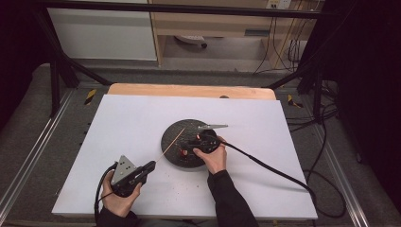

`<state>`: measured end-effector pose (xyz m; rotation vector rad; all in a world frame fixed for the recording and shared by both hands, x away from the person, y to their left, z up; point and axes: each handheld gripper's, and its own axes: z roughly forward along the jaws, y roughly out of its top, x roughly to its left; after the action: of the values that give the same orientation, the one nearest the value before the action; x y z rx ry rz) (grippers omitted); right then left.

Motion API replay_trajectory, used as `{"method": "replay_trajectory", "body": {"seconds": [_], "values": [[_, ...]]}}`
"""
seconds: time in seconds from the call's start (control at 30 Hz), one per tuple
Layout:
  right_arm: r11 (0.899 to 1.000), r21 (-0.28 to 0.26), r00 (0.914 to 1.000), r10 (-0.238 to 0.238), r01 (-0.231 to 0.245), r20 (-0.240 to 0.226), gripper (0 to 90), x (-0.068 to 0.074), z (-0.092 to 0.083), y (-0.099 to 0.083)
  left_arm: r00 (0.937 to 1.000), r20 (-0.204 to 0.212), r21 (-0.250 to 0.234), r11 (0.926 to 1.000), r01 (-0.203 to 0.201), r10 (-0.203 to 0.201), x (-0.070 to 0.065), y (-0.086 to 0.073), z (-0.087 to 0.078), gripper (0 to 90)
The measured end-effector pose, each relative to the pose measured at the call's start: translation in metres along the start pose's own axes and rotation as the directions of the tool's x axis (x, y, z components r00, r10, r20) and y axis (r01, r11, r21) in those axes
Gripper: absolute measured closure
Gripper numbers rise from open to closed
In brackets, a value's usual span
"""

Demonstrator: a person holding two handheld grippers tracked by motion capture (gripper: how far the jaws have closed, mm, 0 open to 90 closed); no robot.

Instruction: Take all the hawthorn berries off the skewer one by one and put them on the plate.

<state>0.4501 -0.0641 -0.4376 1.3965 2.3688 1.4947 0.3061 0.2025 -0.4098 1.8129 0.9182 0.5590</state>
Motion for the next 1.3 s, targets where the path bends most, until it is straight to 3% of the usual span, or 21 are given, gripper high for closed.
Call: {"method": "replay_trajectory", "body": {"seconds": [0.3, 0.63, 0.97, 1.3], "values": [[0.997, -0.037, 0.9974, -0.071, 0.072, 0.009, 38.7, 0.002, -0.033, 0.005, 1.0, -0.003, 0.006, 1.0, 0.003, -0.003, 0.002, 0.0, 0.001, 88.5], [0.984, -0.032, 0.9834, -0.171, 0.173, 0.061, 13.6, -0.014, -0.069, -0.021, 0.9999, -0.008, 0.013, 0.9999, 0.008, -0.008, 0.004, 0.0, 0.003, 88.5], [0.968, -0.026, 0.9615, -0.245, 0.25, 0.123, 4.8, -0.041, -0.107, -0.046, 0.9998, -0.006, 0.022, 0.9996, 0.018, -0.018, 0.008, 0.003, 0.005, 88.5], [0.972, -0.006, 0.9578, -0.23, 0.235, 0.172, 3.4, -0.066, -0.128, -0.072, 0.9996, 0.006, 0.059, 0.9978, 0.028, -0.028, 0.014, 0.013, 0.014, 88.5]]}}
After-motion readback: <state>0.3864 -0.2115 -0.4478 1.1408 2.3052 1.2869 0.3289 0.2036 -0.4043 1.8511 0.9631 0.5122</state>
